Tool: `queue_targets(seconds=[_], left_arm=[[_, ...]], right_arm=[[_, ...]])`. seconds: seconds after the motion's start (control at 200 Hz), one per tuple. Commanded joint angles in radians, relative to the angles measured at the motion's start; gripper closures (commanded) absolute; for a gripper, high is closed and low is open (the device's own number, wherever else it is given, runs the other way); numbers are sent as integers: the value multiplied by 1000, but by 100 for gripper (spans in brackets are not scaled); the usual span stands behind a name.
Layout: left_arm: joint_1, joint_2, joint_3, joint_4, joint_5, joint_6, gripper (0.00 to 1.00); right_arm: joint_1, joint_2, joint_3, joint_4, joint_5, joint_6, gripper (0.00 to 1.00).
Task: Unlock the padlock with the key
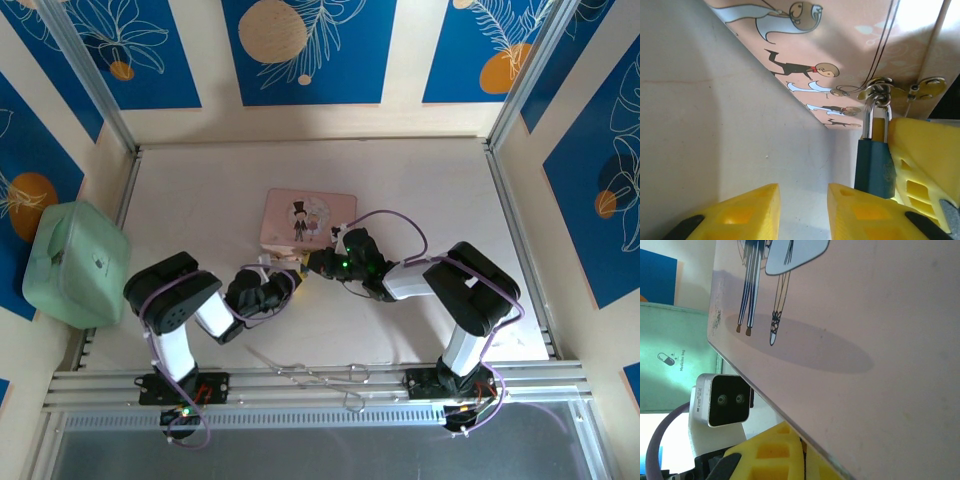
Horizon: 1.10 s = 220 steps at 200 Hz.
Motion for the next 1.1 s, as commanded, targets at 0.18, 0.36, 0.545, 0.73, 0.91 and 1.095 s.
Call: queue_targets(seconds=[0.18,0.36,0.545,0.73,0.91,1.095], left_arm=[[12,-6,-8,106,-20,-14,67],[14,-55,-27,105,-37,10,67],[15,-86,-31,106,-42,6,66],[15,-81,-7,107,-33,-9,64],[15,-68,27,106,-23,-13,67],[48,-143,-12,47,-24,3,65]], right_arm=[[15,58,-48,-174,-120,122,100],[14,45,-58,-177,-116,124,100],[14,61,-47,-171,-123,127,100],[14,59,-47,-165,-127,129,100],[16,54,-49,-167,-125,130,100],[30,25,12,-372,-45,83,100]])
